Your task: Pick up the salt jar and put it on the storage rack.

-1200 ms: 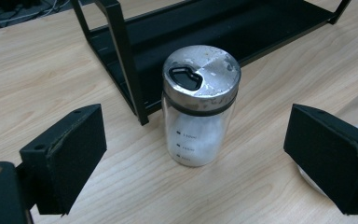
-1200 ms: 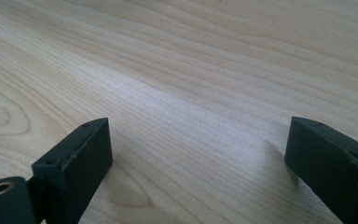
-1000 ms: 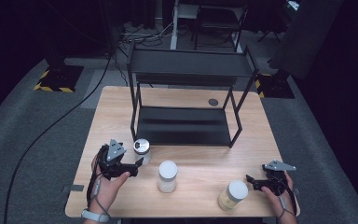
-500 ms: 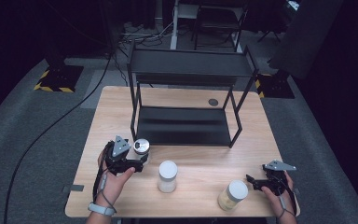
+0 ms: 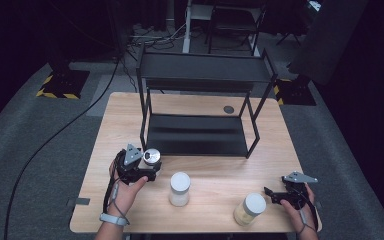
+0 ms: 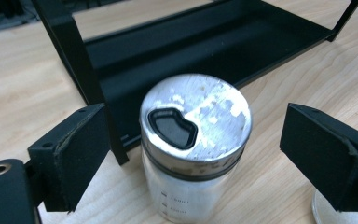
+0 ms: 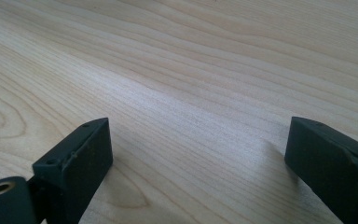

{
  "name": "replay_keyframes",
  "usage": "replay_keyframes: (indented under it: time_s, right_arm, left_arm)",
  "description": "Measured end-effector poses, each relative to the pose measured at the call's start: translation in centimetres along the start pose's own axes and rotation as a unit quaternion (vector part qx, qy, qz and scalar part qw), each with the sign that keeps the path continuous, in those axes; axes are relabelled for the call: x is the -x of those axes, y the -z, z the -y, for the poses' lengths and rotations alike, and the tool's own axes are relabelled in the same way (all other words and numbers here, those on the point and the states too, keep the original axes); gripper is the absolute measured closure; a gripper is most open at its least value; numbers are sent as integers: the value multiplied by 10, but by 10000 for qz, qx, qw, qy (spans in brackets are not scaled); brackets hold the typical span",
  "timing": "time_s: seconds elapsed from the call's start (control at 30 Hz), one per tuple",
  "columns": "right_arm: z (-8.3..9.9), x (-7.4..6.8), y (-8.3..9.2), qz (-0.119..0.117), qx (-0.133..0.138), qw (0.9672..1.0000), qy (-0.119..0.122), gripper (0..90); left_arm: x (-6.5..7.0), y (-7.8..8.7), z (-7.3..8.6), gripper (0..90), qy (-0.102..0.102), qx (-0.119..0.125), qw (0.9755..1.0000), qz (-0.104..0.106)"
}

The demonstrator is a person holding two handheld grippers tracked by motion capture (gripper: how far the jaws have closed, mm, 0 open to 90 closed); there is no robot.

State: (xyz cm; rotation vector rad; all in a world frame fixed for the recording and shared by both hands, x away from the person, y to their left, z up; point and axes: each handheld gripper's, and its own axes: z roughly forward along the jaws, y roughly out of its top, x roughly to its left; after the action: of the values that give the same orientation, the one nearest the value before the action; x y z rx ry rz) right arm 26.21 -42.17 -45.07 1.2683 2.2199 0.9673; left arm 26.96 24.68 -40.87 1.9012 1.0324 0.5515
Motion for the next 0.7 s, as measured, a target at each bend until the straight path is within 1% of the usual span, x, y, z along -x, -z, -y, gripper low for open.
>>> replay_keyframes:
  time_s: [0.07, 0.1, 0.13, 0.3, 0.37, 0.47, 0.5, 0.6, 0.67, 0.7]
  right_arm:
    - [0, 0, 0, 0, 0, 10000, 1, 75]
    - [0, 0, 0, 0, 0, 10000, 1, 75]
    - [0, 0, 0, -3, 0, 10000, 1, 75]
    - [0, 0, 0, -1, 1, 10000, 1, 75]
    - [0, 0, 0, 0, 1, 10000, 1, 75]
    - [0, 0, 0, -3, 0, 10000, 2, 75]
    - [0, 0, 0, -1, 1, 10000, 1, 75]
    - [0, 0, 0, -2, 1, 10000, 1, 75]
    - [0, 0, 0, -2, 0, 10000, 1, 75]
    - [0, 0, 0, -3, 0, 10000, 0, 75]
  left_arm:
    - [-1, -2, 3, 78, 31, -27, 10000, -13]
    - [-2, -4, 2, 78, 42, -85, 10000, 1]
    - [-2, -6, 2, 77, 14, -129, 9999, 14]
    - [-2, -11, 1, 83, 10, -176, 9998, 68]
    - [-2, -14, 0, 89, -19, -252, 9996, 83]
    - [-2, -19, -2, 102, 14, -342, 9994, 70]
    - [-3, -21, -2, 110, 2, -360, 9993, 78]
    - [-5, -25, -2, 138, 57, -382, 9992, 89]
    - [-6, -28, -2, 187, 21, -411, 9991, 130]
    - [-5, -29, -3, 216, -41, -442, 9989, 133]
